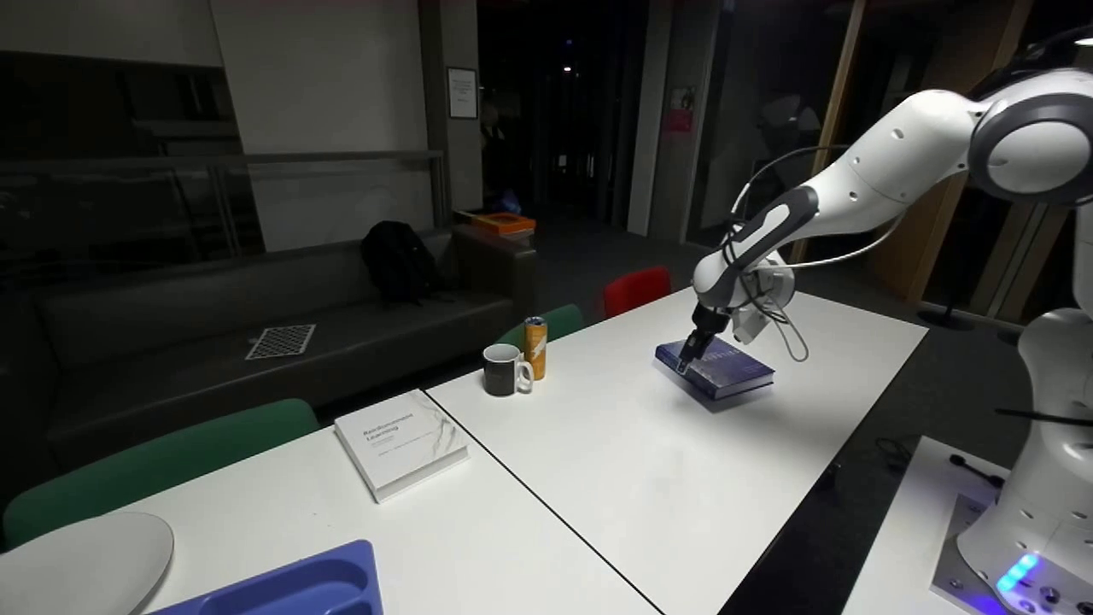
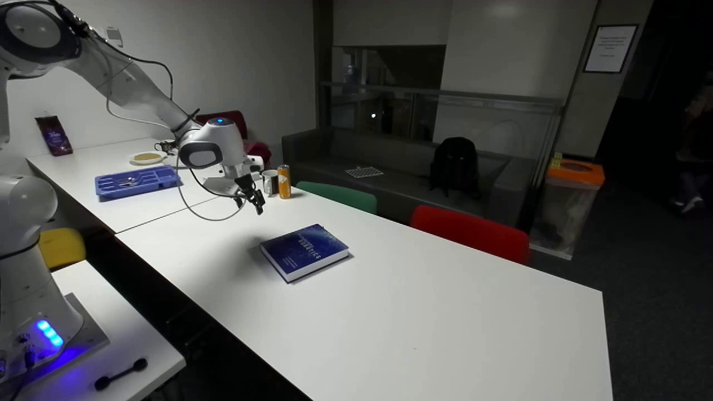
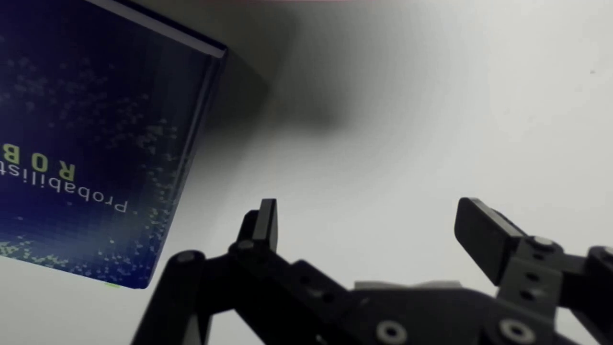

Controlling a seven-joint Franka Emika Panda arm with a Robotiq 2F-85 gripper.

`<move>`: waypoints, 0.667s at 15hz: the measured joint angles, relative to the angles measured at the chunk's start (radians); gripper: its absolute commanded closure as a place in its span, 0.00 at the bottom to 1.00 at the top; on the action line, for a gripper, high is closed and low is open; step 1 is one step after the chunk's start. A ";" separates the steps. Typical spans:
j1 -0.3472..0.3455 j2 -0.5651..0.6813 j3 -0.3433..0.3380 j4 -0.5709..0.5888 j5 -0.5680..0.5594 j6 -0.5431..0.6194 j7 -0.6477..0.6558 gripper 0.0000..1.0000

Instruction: Close the blue book on the table.

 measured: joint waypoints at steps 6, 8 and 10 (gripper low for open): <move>-0.094 0.190 0.073 0.134 -0.055 0.014 0.043 0.00; -0.217 0.189 0.199 0.166 -0.235 0.049 0.189 0.00; -0.330 0.188 0.304 0.194 -0.405 0.058 0.329 0.00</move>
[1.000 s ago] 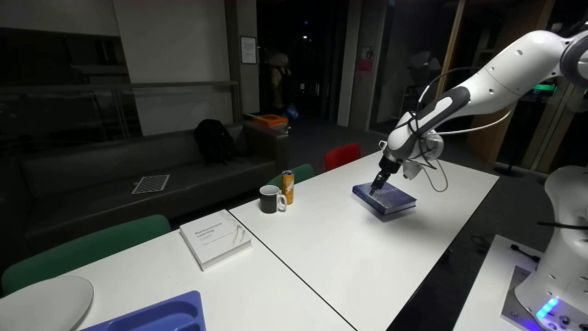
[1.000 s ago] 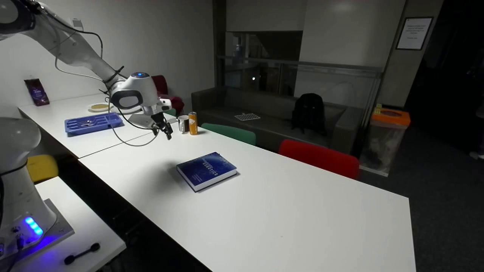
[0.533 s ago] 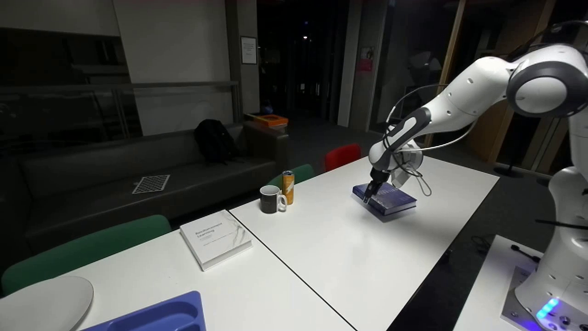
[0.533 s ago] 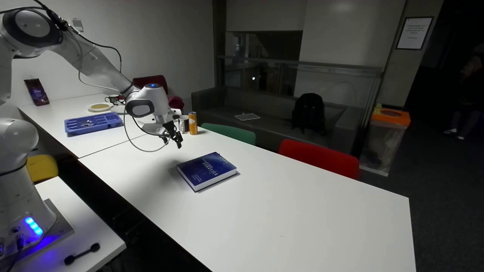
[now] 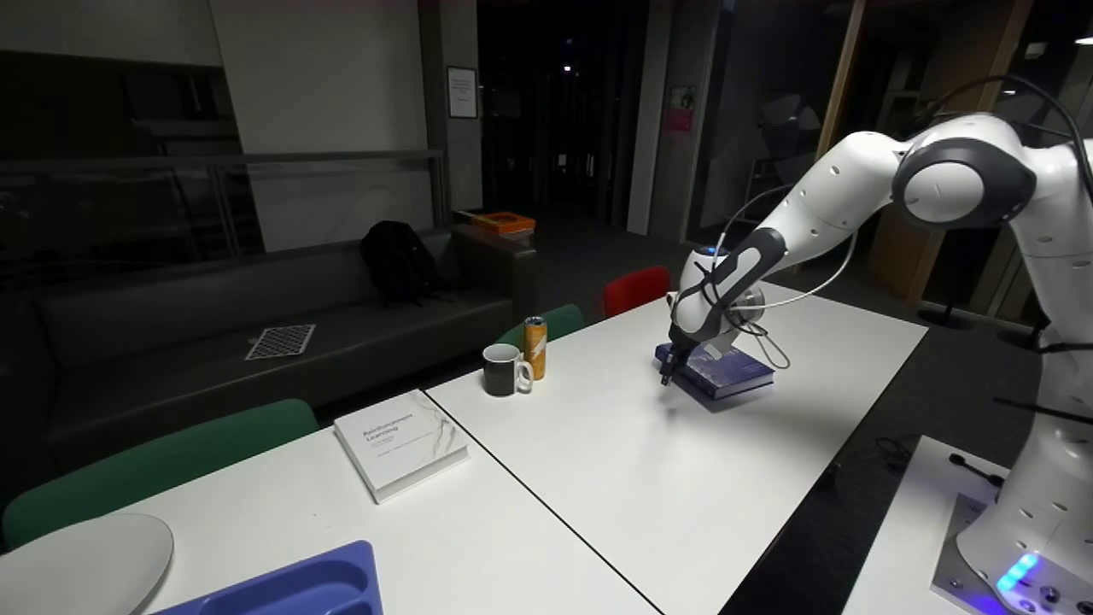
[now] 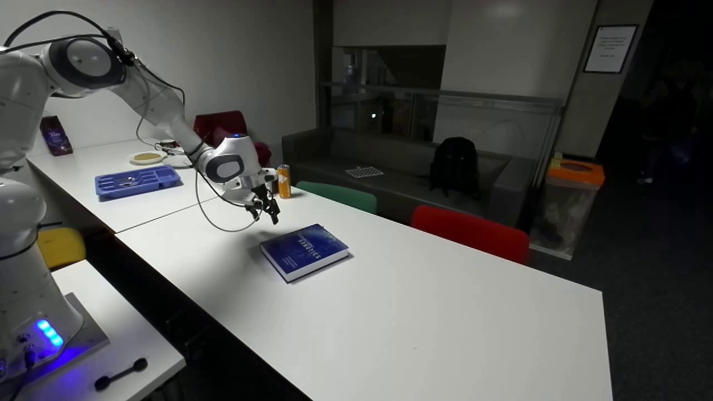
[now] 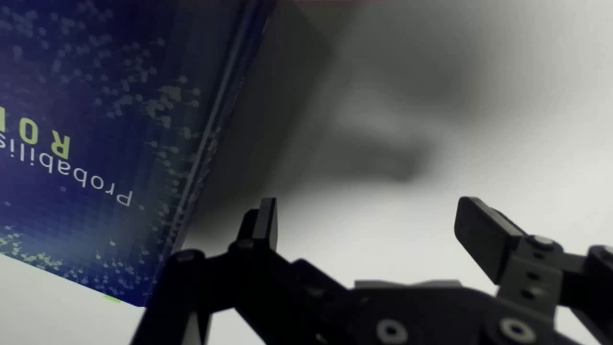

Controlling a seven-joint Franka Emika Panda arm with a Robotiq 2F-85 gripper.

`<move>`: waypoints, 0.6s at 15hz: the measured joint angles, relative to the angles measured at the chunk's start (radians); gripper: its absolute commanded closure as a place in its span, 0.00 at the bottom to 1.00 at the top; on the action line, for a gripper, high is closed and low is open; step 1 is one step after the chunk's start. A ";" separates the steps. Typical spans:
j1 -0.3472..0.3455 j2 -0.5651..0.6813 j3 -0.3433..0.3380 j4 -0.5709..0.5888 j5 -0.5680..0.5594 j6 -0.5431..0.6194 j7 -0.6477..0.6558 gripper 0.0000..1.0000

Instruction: Close the blue book on the table.

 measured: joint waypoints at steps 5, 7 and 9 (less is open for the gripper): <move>-0.176 0.000 0.149 0.039 -0.226 0.000 0.212 0.00; -0.218 0.000 0.188 0.046 -0.255 0.000 0.244 0.00; -0.254 0.000 0.225 0.052 -0.260 0.000 0.251 0.00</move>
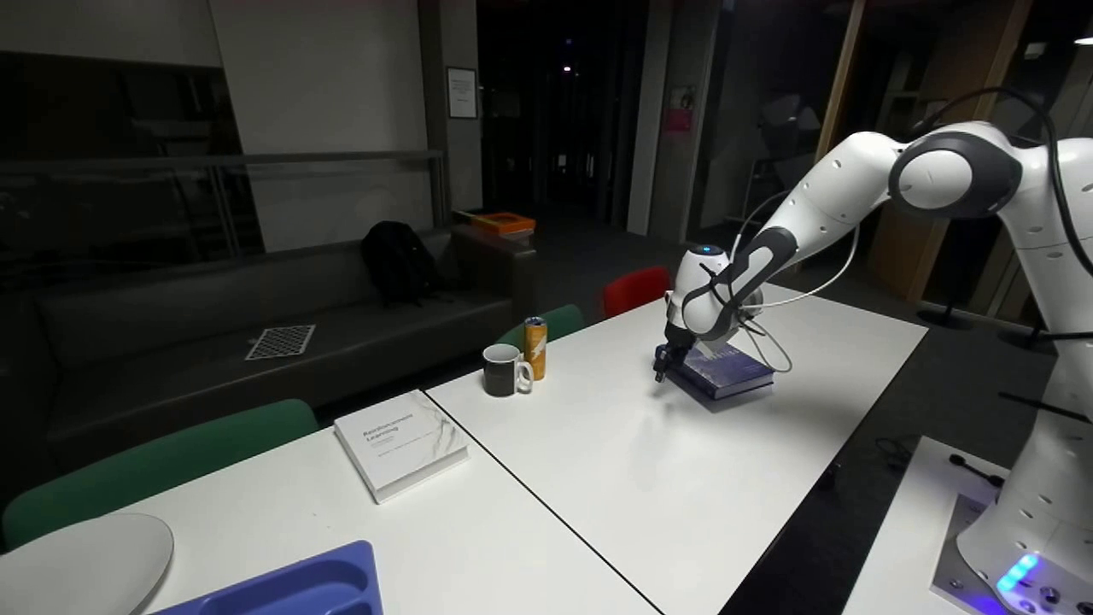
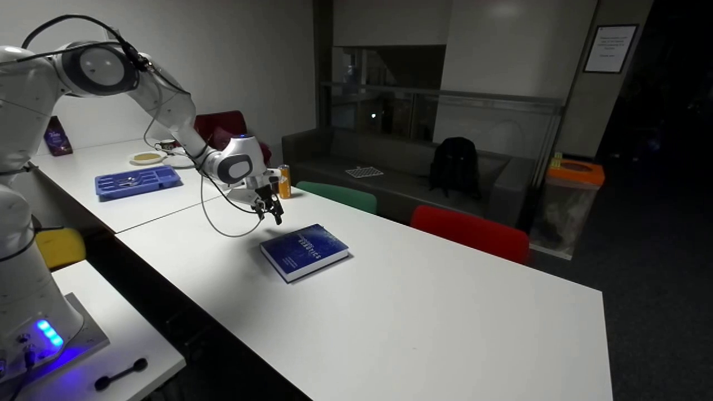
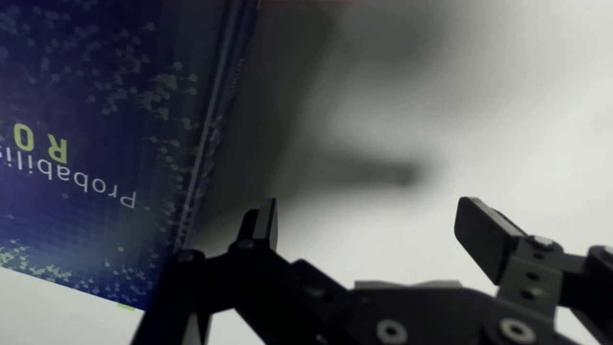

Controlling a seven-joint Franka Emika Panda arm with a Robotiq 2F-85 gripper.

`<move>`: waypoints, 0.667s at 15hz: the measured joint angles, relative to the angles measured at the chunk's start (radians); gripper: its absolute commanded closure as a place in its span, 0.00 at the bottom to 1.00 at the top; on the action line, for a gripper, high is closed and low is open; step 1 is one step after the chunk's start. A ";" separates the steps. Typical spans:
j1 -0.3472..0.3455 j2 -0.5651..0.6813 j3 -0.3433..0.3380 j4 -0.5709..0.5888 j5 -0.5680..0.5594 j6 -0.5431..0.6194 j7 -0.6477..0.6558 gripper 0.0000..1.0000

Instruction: Close the blue book on the table.

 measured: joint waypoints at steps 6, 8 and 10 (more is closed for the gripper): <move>-0.039 -0.002 0.042 0.004 0.000 0.000 0.000 0.00; -0.040 -0.002 0.044 0.004 0.000 0.000 0.000 0.00; -0.041 -0.002 0.045 0.004 0.000 0.000 0.000 0.00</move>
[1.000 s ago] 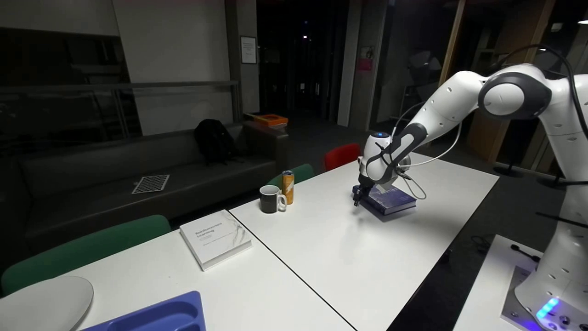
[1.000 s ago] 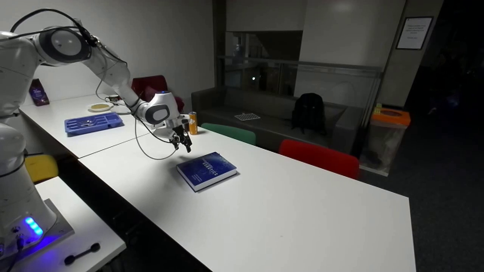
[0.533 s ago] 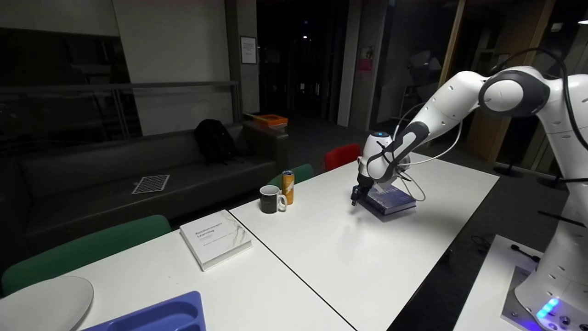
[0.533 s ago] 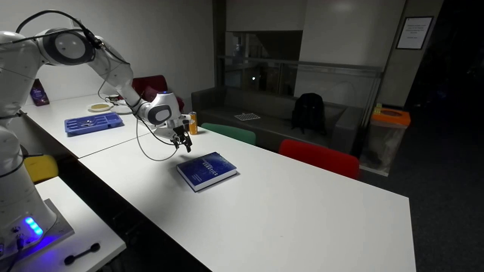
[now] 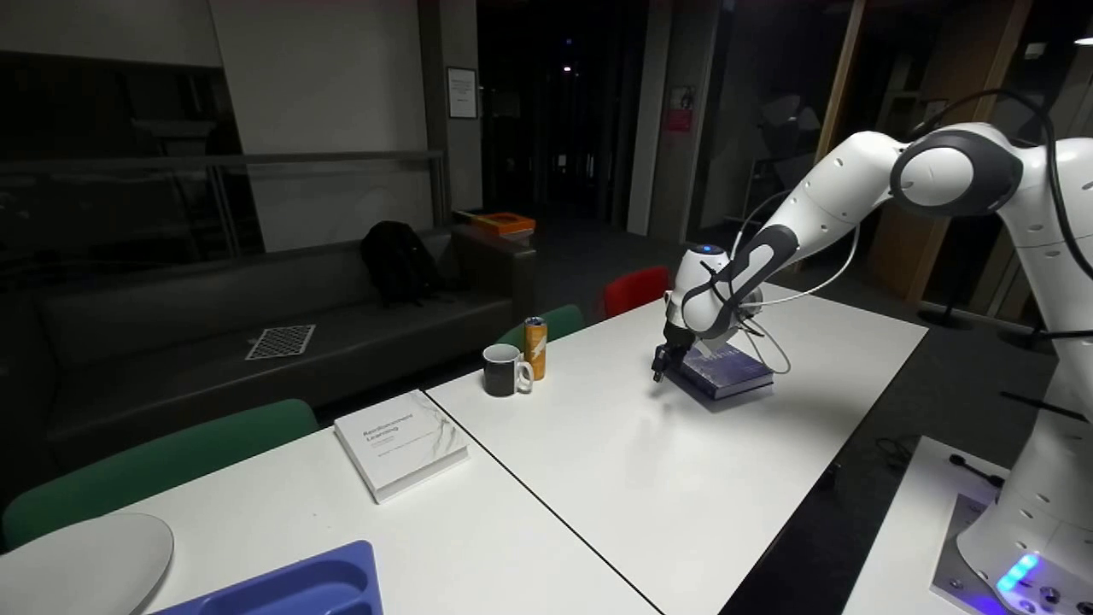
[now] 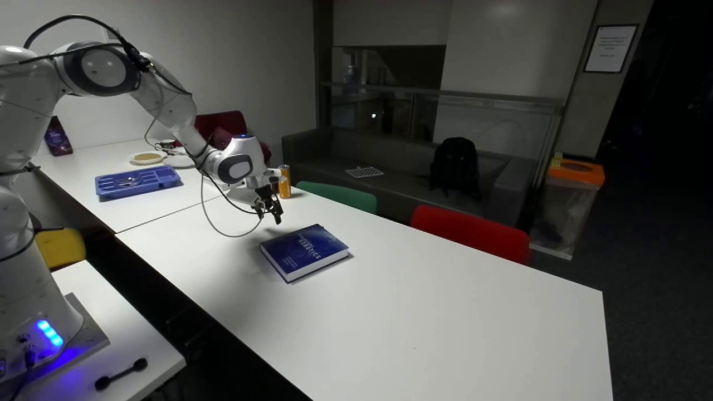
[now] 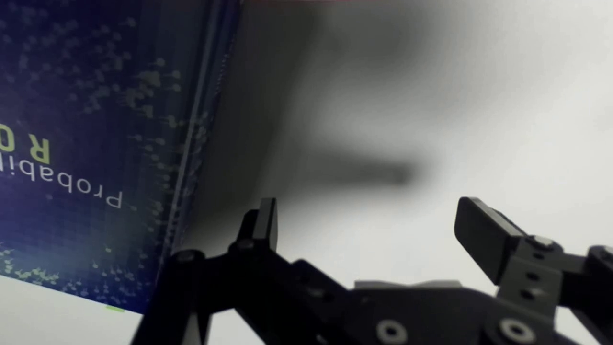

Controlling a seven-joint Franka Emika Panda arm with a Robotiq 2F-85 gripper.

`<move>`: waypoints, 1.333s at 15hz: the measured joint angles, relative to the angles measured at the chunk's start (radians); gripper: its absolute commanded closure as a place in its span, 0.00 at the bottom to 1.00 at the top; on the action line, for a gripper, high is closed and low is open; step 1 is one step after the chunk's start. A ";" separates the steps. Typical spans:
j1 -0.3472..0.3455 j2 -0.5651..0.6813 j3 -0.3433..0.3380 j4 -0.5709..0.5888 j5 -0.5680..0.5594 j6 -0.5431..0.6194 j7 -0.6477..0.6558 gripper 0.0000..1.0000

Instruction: Close the blue book on the table.

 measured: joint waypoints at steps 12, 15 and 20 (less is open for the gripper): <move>-0.004 0.022 0.014 0.005 -0.017 0.013 0.109 0.00; -0.004 0.024 0.014 0.006 -0.017 0.014 0.150 0.00; -0.004 0.029 0.014 0.006 -0.016 0.015 0.205 0.00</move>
